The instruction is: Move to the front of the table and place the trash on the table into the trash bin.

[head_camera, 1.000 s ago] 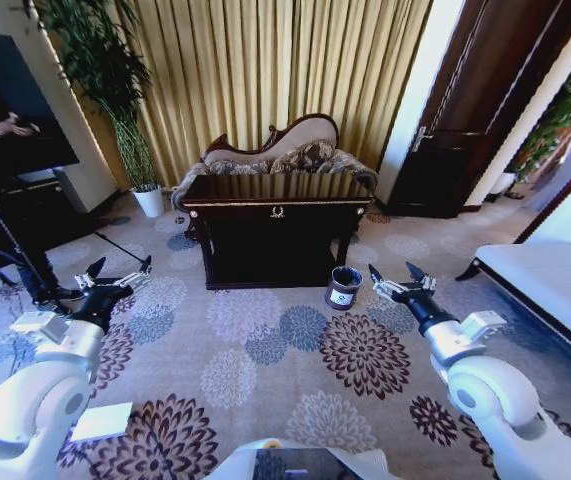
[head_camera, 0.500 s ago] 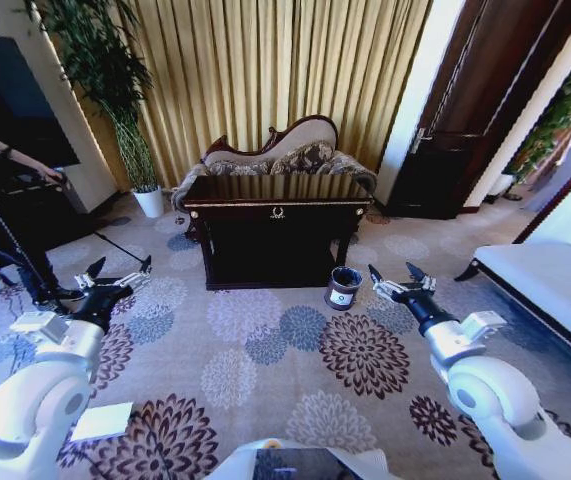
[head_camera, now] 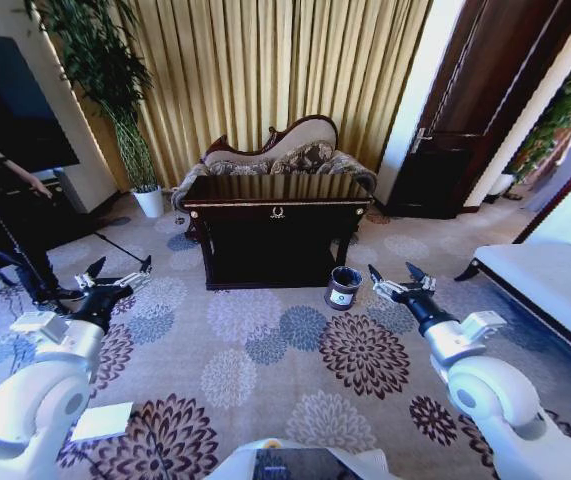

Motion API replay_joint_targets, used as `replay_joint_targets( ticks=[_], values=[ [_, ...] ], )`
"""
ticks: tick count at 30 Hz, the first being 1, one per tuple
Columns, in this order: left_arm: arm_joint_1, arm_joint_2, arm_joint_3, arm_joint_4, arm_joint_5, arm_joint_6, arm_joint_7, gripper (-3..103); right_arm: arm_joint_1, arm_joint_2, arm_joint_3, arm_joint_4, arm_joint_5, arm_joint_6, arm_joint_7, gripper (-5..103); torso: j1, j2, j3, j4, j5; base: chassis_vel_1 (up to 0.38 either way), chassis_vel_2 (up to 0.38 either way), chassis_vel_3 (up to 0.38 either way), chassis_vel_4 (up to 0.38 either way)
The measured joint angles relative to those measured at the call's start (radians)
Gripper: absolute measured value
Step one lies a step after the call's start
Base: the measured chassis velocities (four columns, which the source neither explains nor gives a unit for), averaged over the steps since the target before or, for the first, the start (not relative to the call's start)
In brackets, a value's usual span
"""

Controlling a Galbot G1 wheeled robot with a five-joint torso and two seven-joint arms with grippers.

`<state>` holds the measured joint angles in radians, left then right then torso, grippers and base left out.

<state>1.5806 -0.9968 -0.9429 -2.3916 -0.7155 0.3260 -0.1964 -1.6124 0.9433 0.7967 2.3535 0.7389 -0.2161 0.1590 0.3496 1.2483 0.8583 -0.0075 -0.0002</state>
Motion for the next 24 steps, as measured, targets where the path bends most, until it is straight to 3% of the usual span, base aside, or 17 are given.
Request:
replay_joint_targets(
  ticks=[24],
  values=[
    [0.000,0.000,0.000,0.000,0.000,0.001,0.000,100,0.000,0.000,0.000,0.000,0.000,0.000,0.000,100,0.000,0.000,0.000,0.0000,0.0000,0.000,0.000,0.000,0.000]
  ],
)
